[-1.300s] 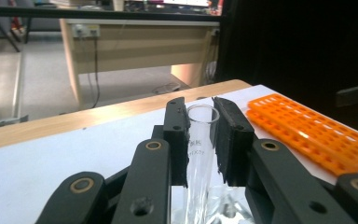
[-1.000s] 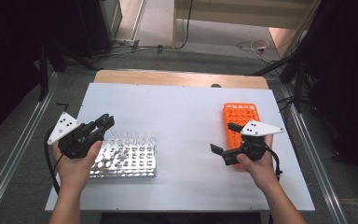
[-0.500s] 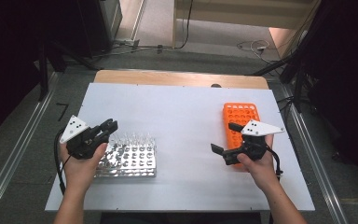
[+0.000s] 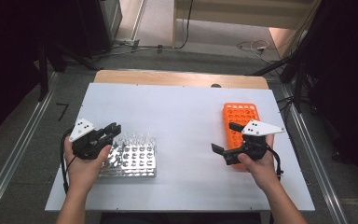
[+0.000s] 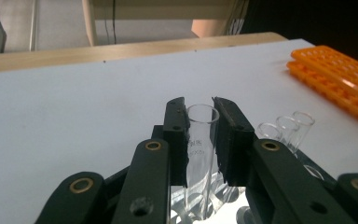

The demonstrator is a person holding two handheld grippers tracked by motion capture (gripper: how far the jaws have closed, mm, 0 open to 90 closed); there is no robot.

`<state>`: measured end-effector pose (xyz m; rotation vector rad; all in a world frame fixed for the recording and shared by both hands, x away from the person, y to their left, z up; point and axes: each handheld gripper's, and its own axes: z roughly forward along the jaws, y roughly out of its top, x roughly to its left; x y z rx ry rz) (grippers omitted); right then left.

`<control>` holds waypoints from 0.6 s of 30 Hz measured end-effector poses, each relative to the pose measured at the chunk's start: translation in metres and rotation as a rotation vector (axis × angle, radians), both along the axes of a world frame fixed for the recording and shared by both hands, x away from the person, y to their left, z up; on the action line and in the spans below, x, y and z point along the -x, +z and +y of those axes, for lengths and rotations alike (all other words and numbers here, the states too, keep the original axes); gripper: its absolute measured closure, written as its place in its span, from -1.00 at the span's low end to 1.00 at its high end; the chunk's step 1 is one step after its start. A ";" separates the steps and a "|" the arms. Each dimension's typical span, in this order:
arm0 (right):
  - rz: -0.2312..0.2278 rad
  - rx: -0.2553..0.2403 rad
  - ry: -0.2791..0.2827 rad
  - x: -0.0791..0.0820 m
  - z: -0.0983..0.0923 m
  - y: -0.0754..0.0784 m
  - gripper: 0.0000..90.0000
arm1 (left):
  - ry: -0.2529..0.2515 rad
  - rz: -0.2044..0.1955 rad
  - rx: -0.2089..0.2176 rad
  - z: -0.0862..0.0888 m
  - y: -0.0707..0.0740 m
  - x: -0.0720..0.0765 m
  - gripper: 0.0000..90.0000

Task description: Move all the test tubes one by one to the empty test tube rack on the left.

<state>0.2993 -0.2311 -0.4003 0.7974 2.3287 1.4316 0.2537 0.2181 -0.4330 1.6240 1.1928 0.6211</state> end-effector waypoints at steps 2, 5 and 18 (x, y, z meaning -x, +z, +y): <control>-0.001 -0.001 -0.001 0.000 0.000 0.000 -1.00 | 0.004 0.009 -0.003 -0.001 0.001 0.000 0.68; 0.002 -0.005 -0.003 0.000 -0.001 0.001 -1.00 | 0.007 0.017 0.000 -0.001 0.001 0.000 0.68; -0.004 -0.004 -0.006 0.000 -0.002 0.001 -1.00 | -0.021 0.073 -0.024 -0.004 -0.001 -0.001 0.62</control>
